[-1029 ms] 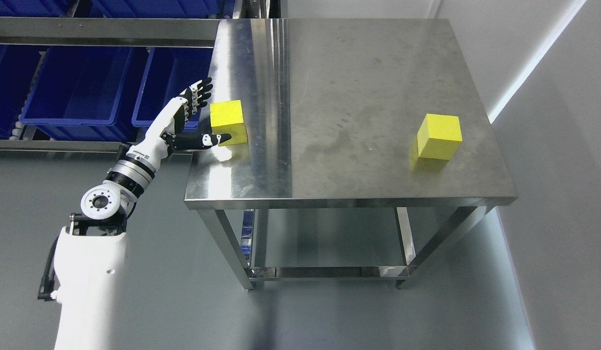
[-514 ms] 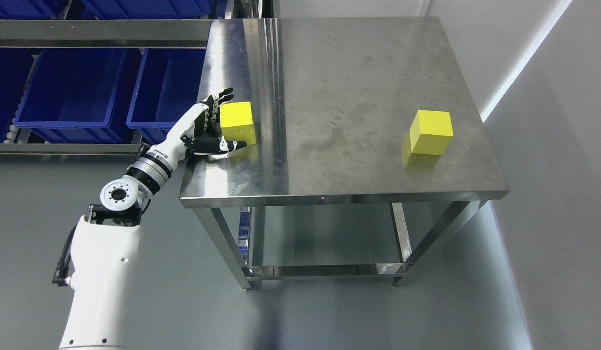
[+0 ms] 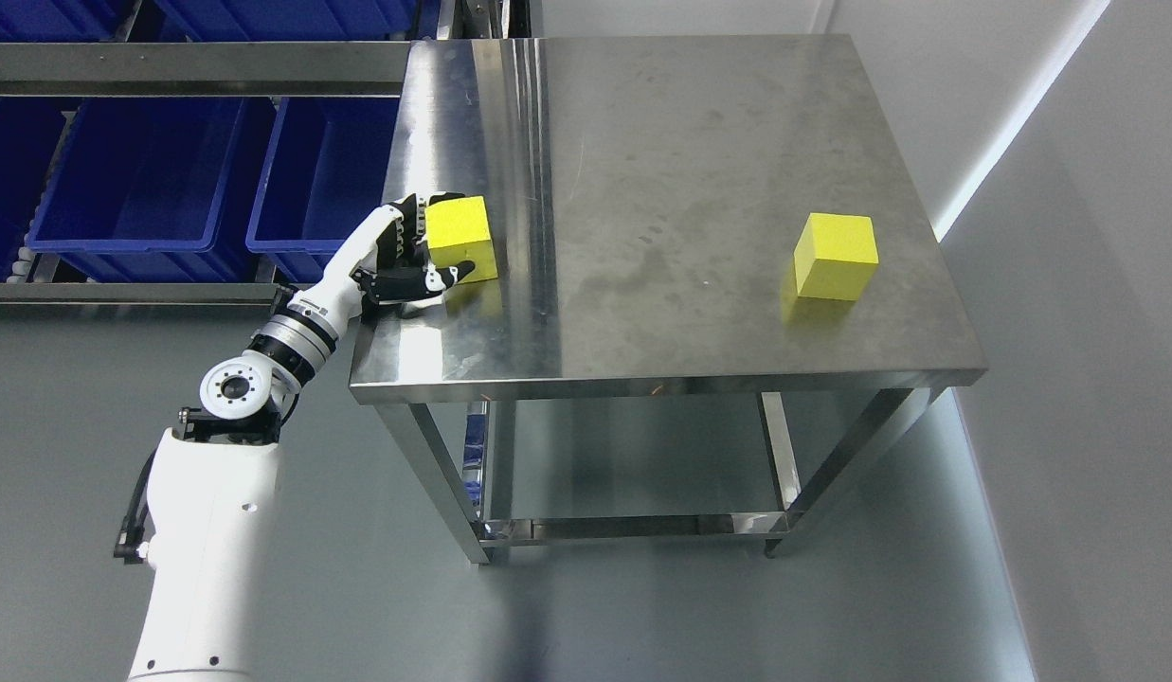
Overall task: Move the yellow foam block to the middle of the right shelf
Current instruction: 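Lift the cube with the left hand and turn toward the blue bins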
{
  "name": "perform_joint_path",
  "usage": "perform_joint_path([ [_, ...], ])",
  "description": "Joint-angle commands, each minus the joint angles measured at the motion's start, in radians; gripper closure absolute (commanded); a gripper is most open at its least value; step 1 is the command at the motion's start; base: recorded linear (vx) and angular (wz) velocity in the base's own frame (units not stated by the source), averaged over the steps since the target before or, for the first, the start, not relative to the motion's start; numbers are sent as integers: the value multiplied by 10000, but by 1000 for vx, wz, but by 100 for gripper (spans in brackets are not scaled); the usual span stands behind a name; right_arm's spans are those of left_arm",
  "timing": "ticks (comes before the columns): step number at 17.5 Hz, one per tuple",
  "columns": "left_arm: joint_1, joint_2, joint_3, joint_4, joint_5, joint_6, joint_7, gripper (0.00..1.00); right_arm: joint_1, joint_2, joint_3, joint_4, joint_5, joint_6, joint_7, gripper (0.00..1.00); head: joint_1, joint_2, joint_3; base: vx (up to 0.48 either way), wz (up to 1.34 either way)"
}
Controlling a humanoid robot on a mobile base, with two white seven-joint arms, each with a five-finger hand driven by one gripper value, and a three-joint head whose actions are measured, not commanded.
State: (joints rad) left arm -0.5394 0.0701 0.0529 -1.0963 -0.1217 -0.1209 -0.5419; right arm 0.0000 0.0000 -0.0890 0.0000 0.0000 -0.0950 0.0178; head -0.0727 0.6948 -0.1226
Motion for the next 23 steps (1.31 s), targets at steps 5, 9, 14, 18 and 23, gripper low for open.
perform_joint_path([
  [5, -435, -526, 1680, -1628, 1185, -893, 66, 58, -15, -175, 0, -175, -15, -16, 6, 0, 0, 1, 0, 0, 0],
  [9, -528, -526, 1711, -2825, 1767, -893, 35, 58, -30, -175, 0, -175, 0, -16, 6, 0, 0, 2, 0, 9, 91],
  [14, -237, -526, 1726, -3763, 2183, -1320, 111, 57, -30, -175, 0, -175, -15, -16, 6, 0, 0, 4, 0, 56, 453],
  [18, 208, -526, 2231, -3794, 2183, -1537, 158, 57, -30, -175, 0, -175, 0, -16, 6, 0, 0, 4, 0, 91, 684],
  [23, 515, -526, 3090, -3856, 2183, -1675, 96, 57, -15, -175, 0, -175, 0, -16, 6, 0, 0, 4, 0, 115, 876],
])
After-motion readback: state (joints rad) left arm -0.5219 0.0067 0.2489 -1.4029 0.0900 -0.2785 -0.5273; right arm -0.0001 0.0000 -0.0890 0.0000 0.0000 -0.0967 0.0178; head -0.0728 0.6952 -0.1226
